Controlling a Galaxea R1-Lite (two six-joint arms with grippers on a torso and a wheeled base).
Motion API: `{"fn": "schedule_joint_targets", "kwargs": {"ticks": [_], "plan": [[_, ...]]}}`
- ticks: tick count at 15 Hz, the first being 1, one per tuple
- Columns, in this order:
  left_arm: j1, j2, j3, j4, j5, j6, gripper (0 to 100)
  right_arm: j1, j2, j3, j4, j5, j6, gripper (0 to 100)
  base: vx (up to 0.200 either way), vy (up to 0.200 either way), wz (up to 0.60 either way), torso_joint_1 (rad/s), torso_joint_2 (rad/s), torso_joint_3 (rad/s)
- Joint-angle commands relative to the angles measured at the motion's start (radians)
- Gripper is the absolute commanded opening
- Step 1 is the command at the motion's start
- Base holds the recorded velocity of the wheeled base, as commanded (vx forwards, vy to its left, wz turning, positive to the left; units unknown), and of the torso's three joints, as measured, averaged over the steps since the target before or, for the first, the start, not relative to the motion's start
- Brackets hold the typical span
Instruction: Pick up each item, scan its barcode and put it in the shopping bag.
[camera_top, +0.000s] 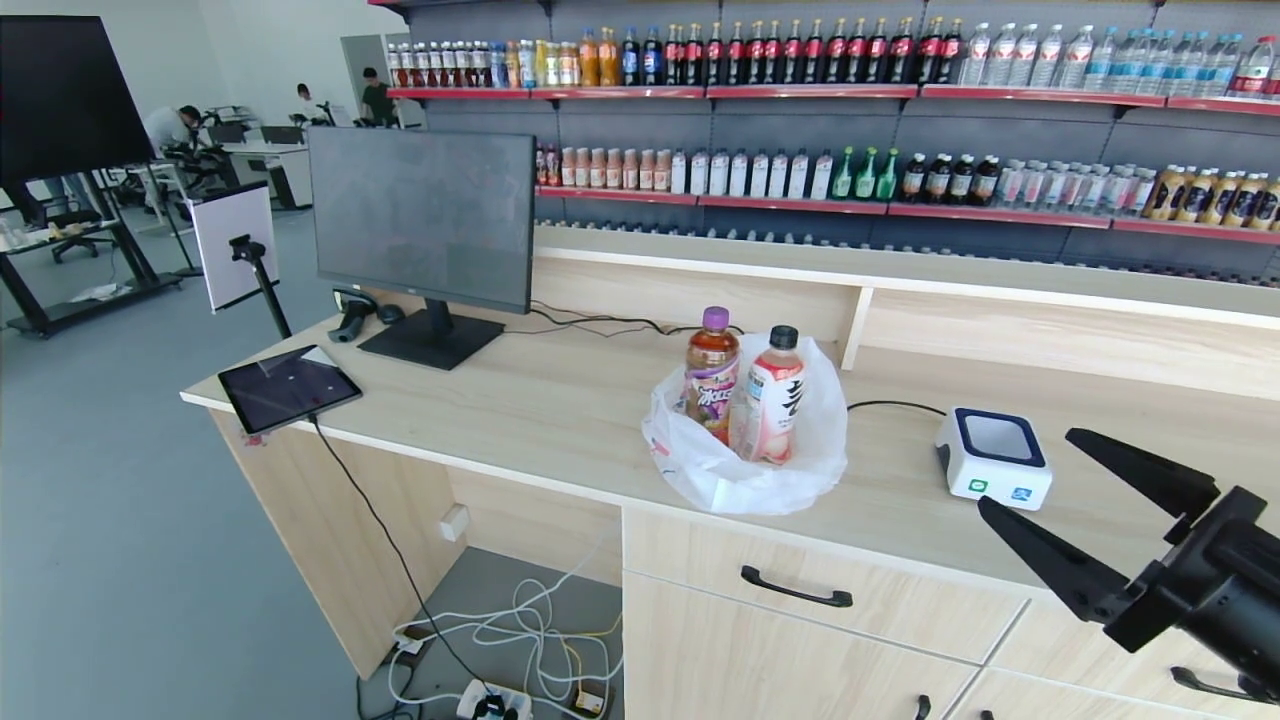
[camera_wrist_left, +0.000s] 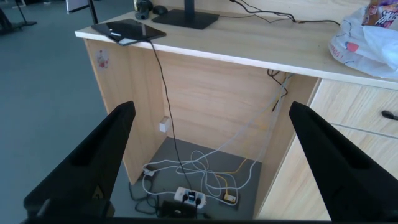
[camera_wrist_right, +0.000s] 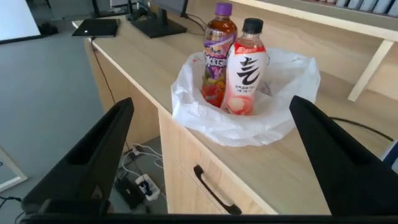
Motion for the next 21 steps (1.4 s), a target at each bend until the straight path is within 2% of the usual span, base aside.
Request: {"fn": "schedule_joint_targets", "kwargs": {"ticks": [1, 5, 7, 8, 9, 10, 11, 14, 20, 21], "plan": [[0.000, 0.000, 0.000, 0.000, 0.000, 0.000, 100, 0.001, -0.162, 0.000, 0.204, -0.005, -0.033, 100, 0.000, 0.000, 0.00, 0.000, 0.00, 0.000], [0.000, 0.000, 0.000, 0.000, 0.000, 0.000, 100, 0.001, -0.687, 0.000, 0.865, -0.008, -0.114, 100, 0.000, 0.000, 0.00, 0.000, 0.00, 0.000], [0.000, 0.000, 0.000, 0.000, 0.000, 0.000, 100, -0.004, -0.892, -0.016, 1.087, -0.050, -0.105, 100, 0.000, 0.000, 0.00, 0.000, 0.00, 0.000], [0.000, 0.000, 0.000, 0.000, 0.000, 0.000, 100, -0.004, -0.892, -0.016, 1.087, -0.050, -0.105, 100, 0.000, 0.000, 0.00, 0.000, 0.00, 0.000], [0.000, 0.000, 0.000, 0.000, 0.000, 0.000, 100, -0.004, -1.178, -0.066, 1.420, -0.108, -0.067, 100, 0.000, 0.000, 0.00, 0.000, 0.00, 0.000], [0.000, 0.000, 0.000, 0.000, 0.000, 0.000, 100, -0.004, -1.202, -0.066, 1.442, -0.111, -0.067, 100, 0.000, 0.000, 0.00, 0.000, 0.00, 0.000], [0.000, 0.000, 0.000, 0.000, 0.000, 0.000, 100, -0.004, -1.293, -0.053, 1.528, -0.136, -0.064, 100, 0.000, 0.000, 0.00, 0.000, 0.00, 0.000], [0.000, 0.000, 0.000, 0.000, 0.000, 0.000, 100, -0.005, -1.285, 0.000, 1.443, -0.169, -0.050, 100, 0.000, 0.000, 0.00, 0.000, 0.00, 0.000], [0.000, 0.000, 0.000, 0.000, 0.000, 0.000, 100, -0.005, -1.284, 0.000, 1.488, -0.217, 0.071, 100, 0.000, 0.000, 0.00, 0.000, 0.00, 0.000], [0.000, 0.000, 0.000, 0.000, 0.000, 0.000, 100, -0.037, -1.274, 0.000, 1.488, -0.223, 0.076, 100, 0.000, 0.000, 0.00, 0.000, 0.00, 0.000]]}}
